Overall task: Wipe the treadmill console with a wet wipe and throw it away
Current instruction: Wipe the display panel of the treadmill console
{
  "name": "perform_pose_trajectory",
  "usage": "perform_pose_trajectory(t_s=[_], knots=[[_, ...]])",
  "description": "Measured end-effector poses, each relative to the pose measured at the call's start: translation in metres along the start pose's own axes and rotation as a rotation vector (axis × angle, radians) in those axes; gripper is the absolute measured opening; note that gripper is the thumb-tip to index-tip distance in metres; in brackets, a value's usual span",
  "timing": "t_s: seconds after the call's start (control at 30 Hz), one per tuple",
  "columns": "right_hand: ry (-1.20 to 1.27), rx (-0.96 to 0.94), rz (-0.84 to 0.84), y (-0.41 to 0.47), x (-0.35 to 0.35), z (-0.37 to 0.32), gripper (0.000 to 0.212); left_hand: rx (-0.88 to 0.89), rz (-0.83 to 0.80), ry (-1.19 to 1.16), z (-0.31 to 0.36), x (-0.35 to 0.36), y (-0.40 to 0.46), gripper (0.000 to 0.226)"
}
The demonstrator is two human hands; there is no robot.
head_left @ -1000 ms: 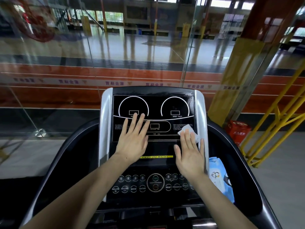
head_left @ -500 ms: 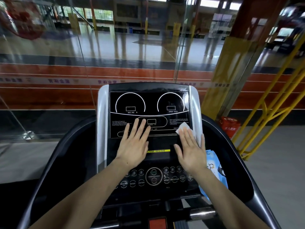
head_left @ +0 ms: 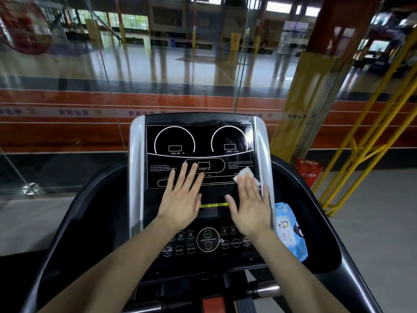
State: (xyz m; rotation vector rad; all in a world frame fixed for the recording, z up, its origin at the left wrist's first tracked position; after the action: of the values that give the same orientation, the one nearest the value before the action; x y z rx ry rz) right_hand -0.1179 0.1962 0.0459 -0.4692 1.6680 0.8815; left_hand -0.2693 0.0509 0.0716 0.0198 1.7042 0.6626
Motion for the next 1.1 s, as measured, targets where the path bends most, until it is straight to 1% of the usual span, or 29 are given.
perform_pose_trajectory(t_s=[0.1,0.23,0.5,0.67,1.1], knots=[[0.031,0.045,-0.004,0.004,-0.002,0.012,0.079,0.006,-0.001,-0.003,0.002,-0.002,0.003,0.064],[0.147,0.041,0.029,0.005,0.002,0.003,0.078,-0.005,0.012,0.006,-0.004,-0.005,0.003,0.065],[0.136,-0.108,0.123,0.0,0.012,-0.043,0.071,-0.064,0.006,0.026,-0.037,-0.003,-0.014,0.065],[0.125,-0.208,0.074,0.0,0.019,-0.085,0.068,-0.127,-0.005,0.052,-0.062,-0.006,-0.03,0.064],[0.091,-0.519,0.021,0.007,0.016,-0.185,0.063,-0.24,0.006,0.113,-0.121,-0.021,-0.068,0.066]])
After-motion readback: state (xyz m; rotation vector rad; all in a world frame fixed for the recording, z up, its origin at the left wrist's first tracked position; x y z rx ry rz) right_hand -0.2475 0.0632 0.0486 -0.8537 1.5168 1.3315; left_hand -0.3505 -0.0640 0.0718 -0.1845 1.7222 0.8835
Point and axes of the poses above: each hand's wrist, its own y-axis towards the middle knuckle, its own x-axis out of the palm, z = x × y, the point moved 7 cm from there along y, towards the middle knuckle
